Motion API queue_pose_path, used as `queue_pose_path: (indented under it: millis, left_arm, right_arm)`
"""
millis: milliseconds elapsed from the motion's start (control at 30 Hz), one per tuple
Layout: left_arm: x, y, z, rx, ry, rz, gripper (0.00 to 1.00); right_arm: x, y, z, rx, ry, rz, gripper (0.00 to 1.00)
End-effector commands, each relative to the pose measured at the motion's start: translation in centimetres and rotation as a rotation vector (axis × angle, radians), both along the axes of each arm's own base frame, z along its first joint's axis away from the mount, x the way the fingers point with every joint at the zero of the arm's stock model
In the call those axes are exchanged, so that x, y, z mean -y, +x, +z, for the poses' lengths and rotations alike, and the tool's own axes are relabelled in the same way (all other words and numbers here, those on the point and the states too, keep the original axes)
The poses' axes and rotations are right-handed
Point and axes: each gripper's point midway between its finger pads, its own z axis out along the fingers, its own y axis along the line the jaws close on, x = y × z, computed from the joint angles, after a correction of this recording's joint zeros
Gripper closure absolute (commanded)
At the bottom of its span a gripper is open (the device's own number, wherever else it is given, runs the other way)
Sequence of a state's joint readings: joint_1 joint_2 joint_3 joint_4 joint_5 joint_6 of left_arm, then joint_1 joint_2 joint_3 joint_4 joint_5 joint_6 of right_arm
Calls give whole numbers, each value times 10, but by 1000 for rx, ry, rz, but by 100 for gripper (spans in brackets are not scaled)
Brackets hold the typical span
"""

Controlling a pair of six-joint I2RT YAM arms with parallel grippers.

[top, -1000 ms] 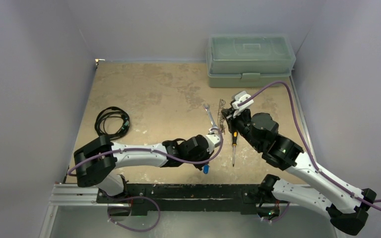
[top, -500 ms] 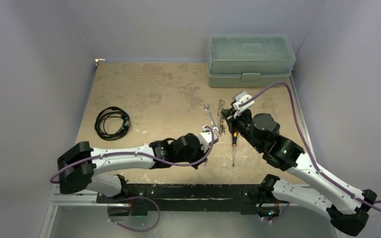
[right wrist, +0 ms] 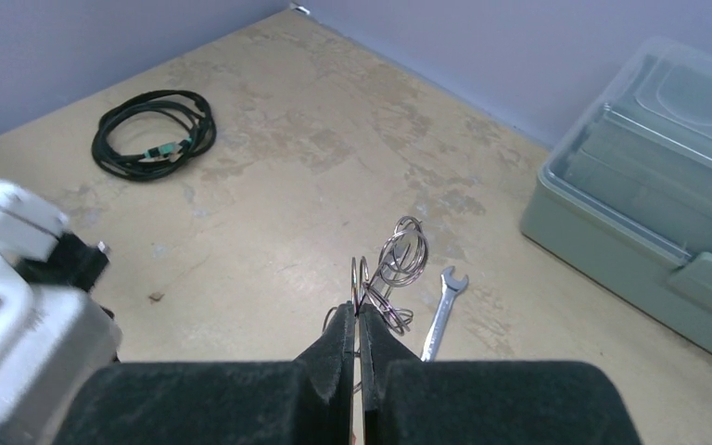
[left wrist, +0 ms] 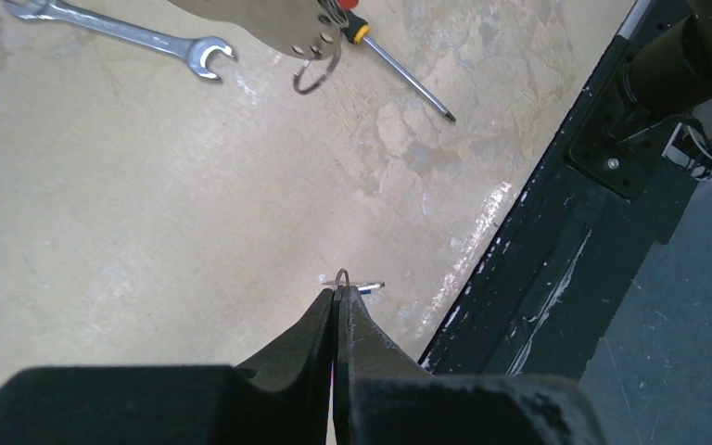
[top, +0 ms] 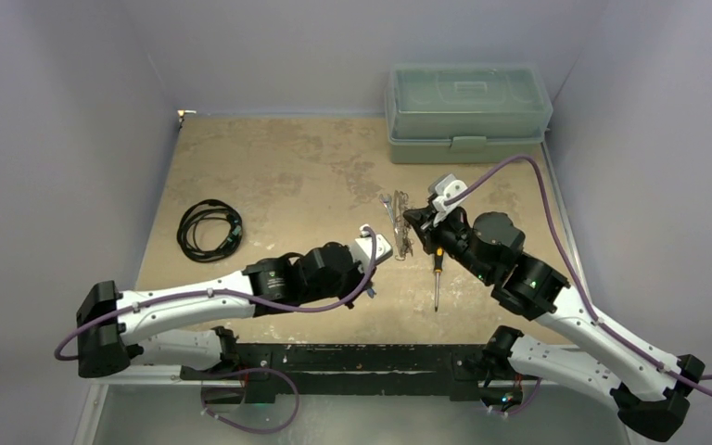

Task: Put the keys on the keyring

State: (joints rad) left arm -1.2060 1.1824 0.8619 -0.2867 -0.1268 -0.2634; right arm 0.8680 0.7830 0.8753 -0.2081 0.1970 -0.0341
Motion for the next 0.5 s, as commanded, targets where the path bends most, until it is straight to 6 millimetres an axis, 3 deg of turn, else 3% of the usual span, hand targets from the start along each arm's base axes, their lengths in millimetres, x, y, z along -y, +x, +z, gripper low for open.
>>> queue_pose_path:
  millis: [0, 300, 467]
  left_arm:
    - [-20, 9, 43, 103, -6, 40, 100]
    - [-58, 17, 88, 263, 8, 51, 100]
    - [-75, 15, 106, 324, -5, 43, 100]
  right_arm:
    - [-14, -7, 25, 70, 50, 97, 100]
    - [-58, -32, 1, -18, -49, 371, 100]
    - [-84, -64, -16, 5, -162, 527, 100]
